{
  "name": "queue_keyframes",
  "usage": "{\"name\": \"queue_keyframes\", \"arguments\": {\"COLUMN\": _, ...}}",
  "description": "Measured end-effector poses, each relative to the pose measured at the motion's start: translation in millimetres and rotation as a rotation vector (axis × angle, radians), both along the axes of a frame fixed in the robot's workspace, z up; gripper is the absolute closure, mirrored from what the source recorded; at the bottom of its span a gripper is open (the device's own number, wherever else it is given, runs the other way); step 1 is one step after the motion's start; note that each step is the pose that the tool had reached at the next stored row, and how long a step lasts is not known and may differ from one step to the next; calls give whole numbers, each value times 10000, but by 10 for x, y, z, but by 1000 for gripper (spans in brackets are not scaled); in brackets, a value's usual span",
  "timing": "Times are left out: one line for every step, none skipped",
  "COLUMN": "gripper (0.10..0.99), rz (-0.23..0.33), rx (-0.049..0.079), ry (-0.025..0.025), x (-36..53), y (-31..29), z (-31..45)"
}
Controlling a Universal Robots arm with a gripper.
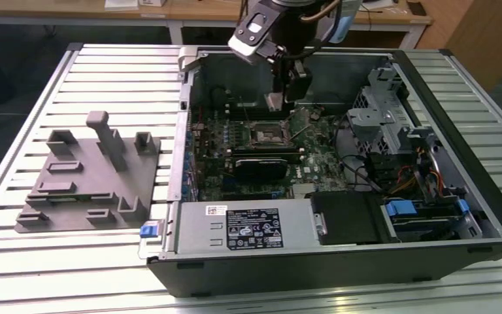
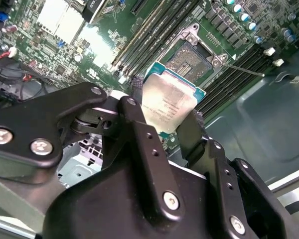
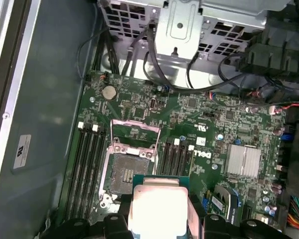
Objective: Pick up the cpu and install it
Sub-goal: 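Place the cpu into insertion slot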
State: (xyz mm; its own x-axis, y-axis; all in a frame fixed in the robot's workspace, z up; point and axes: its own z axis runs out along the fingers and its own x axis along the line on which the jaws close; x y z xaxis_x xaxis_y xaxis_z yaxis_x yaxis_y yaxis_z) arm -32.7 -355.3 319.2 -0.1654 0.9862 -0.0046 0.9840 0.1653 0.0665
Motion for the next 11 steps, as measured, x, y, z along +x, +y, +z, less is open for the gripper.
{"name": "queue_keyframes", "arguments": {"gripper": 561, "rz": 0, "rx": -1, "ry": 0, "x": -1, "y": 2, "z": -8}}
{"name": "queue_keyframes", "arguments": {"gripper": 561, "rz": 0, "rx": -2, "ry": -1, "x": -2, "y": 5, "z": -17}}
{"name": "queue_keyframes", "arguments": {"gripper": 561, "rz": 0, "rx": 0, "ry": -3, "x": -4, "y": 6, "z": -28}}
{"name": "queue_keyframes", "arguments": {"gripper": 561, "rz": 2, "rx": 2, "ry": -4, "x": -5, "y": 8, "z": -39}}
{"name": "queue_keyframes", "arguments": {"gripper": 561, "rz": 15, "rx": 2, "ry": -3, "x": -5, "y": 12, "z": -49}}
{"name": "queue_keyframes", "arguments": {"gripper": 561, "rz": 45, "rx": 3, "ry": -3, "x": -5, "y": 18, "z": -62}}
{"name": "queue_keyframes", "arguments": {"gripper": 561, "rz": 51, "rx": 2, "ry": -2, "x": -5, "y": 28, "z": -80}}
{"name": "queue_keyframes", "arguments": {"gripper": 561, "rz": 46, "rx": 4, "ry": -3, "x": -5, "y": 45, "z": -98}}
{"name": "queue_keyframes", "arguments": {"gripper": 561, "rz": 0, "rx": 4, "ry": -2, "x": -5, "y": 57, "z": -113}}
{"name": "queue_keyframes", "arguments": {"gripper": 561, "rz": -94, "rx": 6, "ry": -4, "x": -5, "y": 60, "z": -128}}
{"name": "queue_keyframes", "arguments": {"gripper": 561, "rz": -200, "rx": 6, "ry": -3, "x": -5, "y": 63, "z": -141}}
